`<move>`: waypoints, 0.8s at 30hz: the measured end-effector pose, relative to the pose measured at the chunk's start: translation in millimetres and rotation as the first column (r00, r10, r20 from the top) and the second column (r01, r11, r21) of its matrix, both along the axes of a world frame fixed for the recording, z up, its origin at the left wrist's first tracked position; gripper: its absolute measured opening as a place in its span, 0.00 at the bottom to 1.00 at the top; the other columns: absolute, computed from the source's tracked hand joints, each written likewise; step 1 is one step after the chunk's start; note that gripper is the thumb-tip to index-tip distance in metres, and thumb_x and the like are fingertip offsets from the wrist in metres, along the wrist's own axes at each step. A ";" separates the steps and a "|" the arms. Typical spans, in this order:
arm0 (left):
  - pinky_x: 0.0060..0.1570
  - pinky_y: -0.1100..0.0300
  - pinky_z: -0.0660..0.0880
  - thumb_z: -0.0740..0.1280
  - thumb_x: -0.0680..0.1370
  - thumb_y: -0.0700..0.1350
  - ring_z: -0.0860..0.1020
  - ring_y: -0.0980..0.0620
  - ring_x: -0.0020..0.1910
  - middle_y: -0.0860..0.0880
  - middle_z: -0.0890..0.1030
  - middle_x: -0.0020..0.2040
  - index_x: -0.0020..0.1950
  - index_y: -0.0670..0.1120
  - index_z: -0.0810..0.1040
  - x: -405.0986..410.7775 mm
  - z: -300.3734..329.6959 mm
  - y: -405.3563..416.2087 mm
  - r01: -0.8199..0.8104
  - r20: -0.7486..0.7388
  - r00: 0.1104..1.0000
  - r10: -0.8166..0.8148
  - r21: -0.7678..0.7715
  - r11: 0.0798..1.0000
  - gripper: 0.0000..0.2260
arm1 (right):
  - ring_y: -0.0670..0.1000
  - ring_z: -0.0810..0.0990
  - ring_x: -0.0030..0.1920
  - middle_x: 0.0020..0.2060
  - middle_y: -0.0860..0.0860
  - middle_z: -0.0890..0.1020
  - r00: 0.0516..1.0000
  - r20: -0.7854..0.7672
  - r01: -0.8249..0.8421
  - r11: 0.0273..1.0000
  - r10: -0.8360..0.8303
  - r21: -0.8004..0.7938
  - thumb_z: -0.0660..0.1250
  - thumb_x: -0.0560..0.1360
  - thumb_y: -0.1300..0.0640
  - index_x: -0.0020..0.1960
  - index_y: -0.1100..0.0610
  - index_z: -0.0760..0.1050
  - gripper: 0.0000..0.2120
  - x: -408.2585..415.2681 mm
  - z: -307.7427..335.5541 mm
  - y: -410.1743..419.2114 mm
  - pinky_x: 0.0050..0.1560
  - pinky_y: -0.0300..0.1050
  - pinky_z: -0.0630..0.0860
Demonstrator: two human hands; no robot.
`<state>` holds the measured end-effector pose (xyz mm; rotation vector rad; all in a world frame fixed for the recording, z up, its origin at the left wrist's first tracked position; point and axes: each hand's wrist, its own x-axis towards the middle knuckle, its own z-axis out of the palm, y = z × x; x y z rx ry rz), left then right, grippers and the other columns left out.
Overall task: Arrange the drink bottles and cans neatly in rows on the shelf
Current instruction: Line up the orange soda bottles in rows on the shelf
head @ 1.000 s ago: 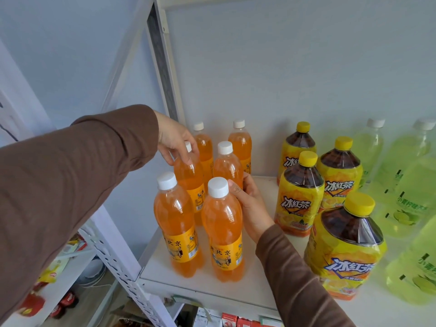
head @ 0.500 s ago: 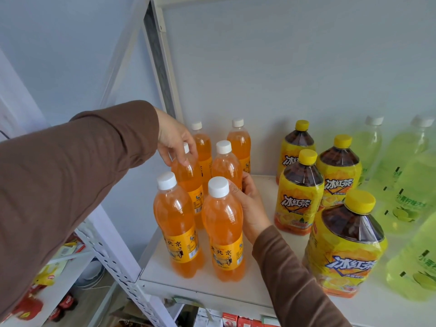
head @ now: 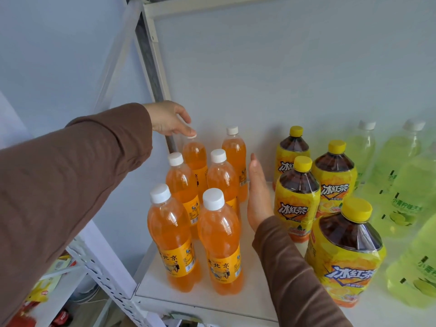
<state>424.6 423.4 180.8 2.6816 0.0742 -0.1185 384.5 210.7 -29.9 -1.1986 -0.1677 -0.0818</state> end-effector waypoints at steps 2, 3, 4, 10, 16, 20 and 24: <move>0.67 0.49 0.73 0.79 0.68 0.57 0.75 0.45 0.64 0.46 0.75 0.67 0.70 0.50 0.72 9.2 -5.5 7.8 -0.056 0.040 0.998 0.055 0.047 0.997 0.34 | 0.39 0.64 0.70 0.73 0.37 0.64 1.000 0.000 0.023 0.999 -0.023 -0.030 0.54 0.82 0.36 0.82 0.40 0.54 0.30 7.9 -2.4 0.8 0.54 0.28 0.67; 0.68 0.48 0.72 0.79 0.67 0.58 0.73 0.45 0.66 0.45 0.72 0.70 0.73 0.49 0.69 12.6 -9.8 10.1 -0.079 0.025 0.997 0.078 0.051 0.996 0.38 | 0.40 0.64 0.70 0.74 0.38 0.64 1.000 -0.010 0.024 0.999 -0.025 -0.044 0.54 0.82 0.37 0.82 0.40 0.54 0.30 11.2 -3.5 1.1 0.51 0.27 0.68; 0.70 0.48 0.71 0.80 0.67 0.58 0.72 0.44 0.68 0.44 0.70 0.72 0.75 0.48 0.66 15.5 -15.2 11.5 -0.093 -0.004 0.996 0.094 0.037 0.995 0.42 | 0.41 0.65 0.70 0.75 0.40 0.64 0.999 -0.025 0.031 0.998 -0.032 -0.052 0.56 0.82 0.37 0.82 0.40 0.53 0.31 15.8 -6.2 1.6 0.52 0.28 0.70; 0.72 0.53 0.67 0.77 0.72 0.53 0.69 0.44 0.73 0.43 0.65 0.78 0.81 0.43 0.57 23.6 -43.2 13.8 -0.093 -0.199 0.978 0.060 -0.158 0.983 0.44 | 0.53 0.66 0.77 0.81 0.47 0.62 0.995 -0.072 0.069 0.995 -0.075 -0.075 0.68 0.66 0.24 0.80 0.38 0.55 0.48 38.6 -16.5 9.1 0.74 0.61 0.70; 0.70 0.51 0.70 0.71 0.76 0.53 0.80 0.49 0.62 0.50 0.84 0.60 0.68 0.50 0.77 32.2 -59.4 14.9 0.040 -0.292 0.949 -0.115 -0.249 0.968 0.21 | 0.53 0.69 0.76 0.78 0.50 0.67 0.993 -0.078 0.080 0.995 -0.084 -0.058 0.72 0.74 0.36 0.80 0.44 0.60 0.39 63.7 -18.6 10.5 0.73 0.61 0.71; 0.64 0.53 0.75 0.71 0.77 0.50 0.82 0.46 0.60 0.48 0.85 0.59 0.67 0.48 0.78 37.6 -66.0 12.1 0.068 -0.275 0.950 -0.147 -0.277 0.958 0.19 | 0.53 0.77 0.70 0.71 0.49 0.77 0.995 -0.098 0.011 1.000 -0.012 -0.012 0.78 0.65 0.33 0.77 0.42 0.66 0.44 77.4 -27.6 12.0 0.69 0.63 0.75; 0.53 0.61 0.78 0.74 0.76 0.48 0.83 0.50 0.56 0.48 0.85 0.57 0.65 0.48 0.79 45.5 -71.7 12.9 0.065 -0.215 0.968 -0.131 -0.289 0.955 0.18 | 0.56 0.82 0.64 0.64 0.51 0.83 0.998 -0.056 -0.039 0.999 0.038 -0.018 0.78 0.68 0.41 0.73 0.47 0.71 0.37 84.2 -31.2 12.8 0.66 0.64 0.77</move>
